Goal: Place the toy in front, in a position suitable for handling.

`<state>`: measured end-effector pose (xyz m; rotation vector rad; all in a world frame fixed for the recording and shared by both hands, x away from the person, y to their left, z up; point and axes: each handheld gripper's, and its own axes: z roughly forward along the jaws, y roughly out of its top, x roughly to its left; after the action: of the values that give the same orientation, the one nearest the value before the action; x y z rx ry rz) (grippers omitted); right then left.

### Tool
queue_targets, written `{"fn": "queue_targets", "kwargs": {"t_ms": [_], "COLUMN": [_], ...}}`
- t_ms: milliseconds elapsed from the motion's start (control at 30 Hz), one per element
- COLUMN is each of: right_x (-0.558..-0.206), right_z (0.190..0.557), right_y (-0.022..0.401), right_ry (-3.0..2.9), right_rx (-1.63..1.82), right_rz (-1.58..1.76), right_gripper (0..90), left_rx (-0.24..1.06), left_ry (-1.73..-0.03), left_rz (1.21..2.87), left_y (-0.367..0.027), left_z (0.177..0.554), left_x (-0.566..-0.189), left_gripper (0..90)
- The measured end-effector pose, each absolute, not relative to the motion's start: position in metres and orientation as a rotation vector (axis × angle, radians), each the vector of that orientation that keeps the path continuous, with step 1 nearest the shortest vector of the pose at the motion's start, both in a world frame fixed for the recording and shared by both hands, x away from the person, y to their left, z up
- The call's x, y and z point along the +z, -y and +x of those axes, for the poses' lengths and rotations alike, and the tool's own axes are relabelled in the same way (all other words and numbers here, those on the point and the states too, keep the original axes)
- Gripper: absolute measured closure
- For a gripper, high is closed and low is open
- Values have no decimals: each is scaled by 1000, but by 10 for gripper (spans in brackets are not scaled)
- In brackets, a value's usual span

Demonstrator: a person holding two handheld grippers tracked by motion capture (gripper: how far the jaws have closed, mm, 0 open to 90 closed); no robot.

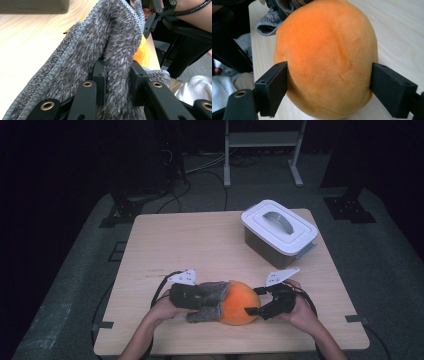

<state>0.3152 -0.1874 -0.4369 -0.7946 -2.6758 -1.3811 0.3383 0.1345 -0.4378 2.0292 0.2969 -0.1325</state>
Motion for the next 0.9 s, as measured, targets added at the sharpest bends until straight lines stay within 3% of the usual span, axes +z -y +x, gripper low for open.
{"fn": "queue_targets", "kwargs": {"t_ms": [300, 800, 900], "right_x": [-436, -443, -445], "right_z": [308, 319, 320], "right_y": [177, 184, 182], "right_ry": [2771, 2645, 2616], "right_rx": [-1358, -1368, -1346], "right_rz": [-700, -798, -834], "right_gripper": [214, 148, 241], "left_rx": [-101, -132, -124], "left_ry": [-282, -328, -331], "left_rz": [1865, 1988, 1983], "left_y": [-124, -136, -133], "left_z": [335, 339, 339], "left_x": [-422, -436, -434], "left_gripper": [703, 706, 706]}}
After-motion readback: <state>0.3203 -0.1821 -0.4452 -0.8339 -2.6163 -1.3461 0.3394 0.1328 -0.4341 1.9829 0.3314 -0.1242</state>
